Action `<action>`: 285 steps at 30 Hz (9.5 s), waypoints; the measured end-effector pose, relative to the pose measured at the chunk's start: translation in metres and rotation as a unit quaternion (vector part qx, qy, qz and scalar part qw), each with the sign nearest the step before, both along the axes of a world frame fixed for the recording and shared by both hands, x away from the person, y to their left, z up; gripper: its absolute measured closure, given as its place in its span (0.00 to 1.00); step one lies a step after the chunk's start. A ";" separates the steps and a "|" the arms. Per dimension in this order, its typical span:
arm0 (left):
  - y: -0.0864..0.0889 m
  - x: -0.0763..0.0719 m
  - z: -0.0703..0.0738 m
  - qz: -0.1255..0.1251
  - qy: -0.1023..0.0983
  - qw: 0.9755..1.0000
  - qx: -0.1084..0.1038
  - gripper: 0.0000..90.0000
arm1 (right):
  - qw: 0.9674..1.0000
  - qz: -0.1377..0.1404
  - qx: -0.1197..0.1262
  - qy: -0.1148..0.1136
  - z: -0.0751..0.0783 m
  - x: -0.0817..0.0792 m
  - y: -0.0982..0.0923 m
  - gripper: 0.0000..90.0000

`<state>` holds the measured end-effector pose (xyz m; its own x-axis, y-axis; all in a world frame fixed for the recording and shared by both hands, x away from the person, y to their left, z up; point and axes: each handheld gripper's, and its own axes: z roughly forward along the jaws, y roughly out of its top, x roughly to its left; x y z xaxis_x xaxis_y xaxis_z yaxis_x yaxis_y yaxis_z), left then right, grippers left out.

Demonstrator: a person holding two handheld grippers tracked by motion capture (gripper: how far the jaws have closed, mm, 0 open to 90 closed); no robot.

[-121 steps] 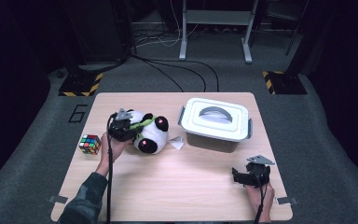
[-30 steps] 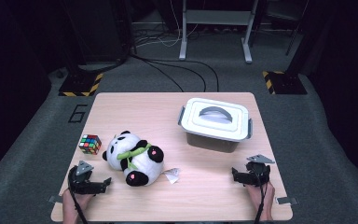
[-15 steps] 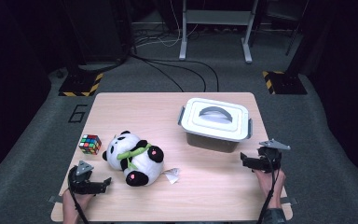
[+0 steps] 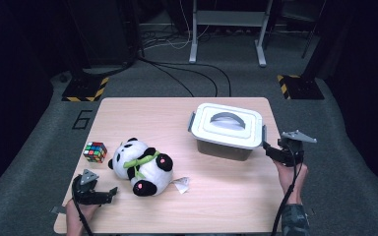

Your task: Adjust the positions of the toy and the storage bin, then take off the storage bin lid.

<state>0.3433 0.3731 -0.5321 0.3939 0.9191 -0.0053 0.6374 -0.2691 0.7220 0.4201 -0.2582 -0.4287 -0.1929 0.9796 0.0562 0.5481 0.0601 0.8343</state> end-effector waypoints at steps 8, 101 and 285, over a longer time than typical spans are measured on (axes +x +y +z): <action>0.001 0.000 0.001 -0.003 0.007 1.000 0.000 0.01 | 1.000 0.000 0.017 0.015 0.009 0.030 0.000 0.63; 0.000 0.000 0.000 0.006 -0.001 1.000 -0.002 0.01 | 0.981 0.180 -0.025 0.072 0.043 0.085 0.091 0.61; -0.003 0.002 0.000 0.012 -0.002 1.000 0.001 0.02 | 0.991 0.103 -0.088 -0.001 0.131 0.056 0.094 0.74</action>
<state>0.3457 0.3697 -0.5317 0.3719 0.9283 -0.0024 0.6415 -0.2551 0.7235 0.4762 -0.1647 -0.2978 -0.3893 0.9142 -0.1126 0.5078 0.3150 0.8018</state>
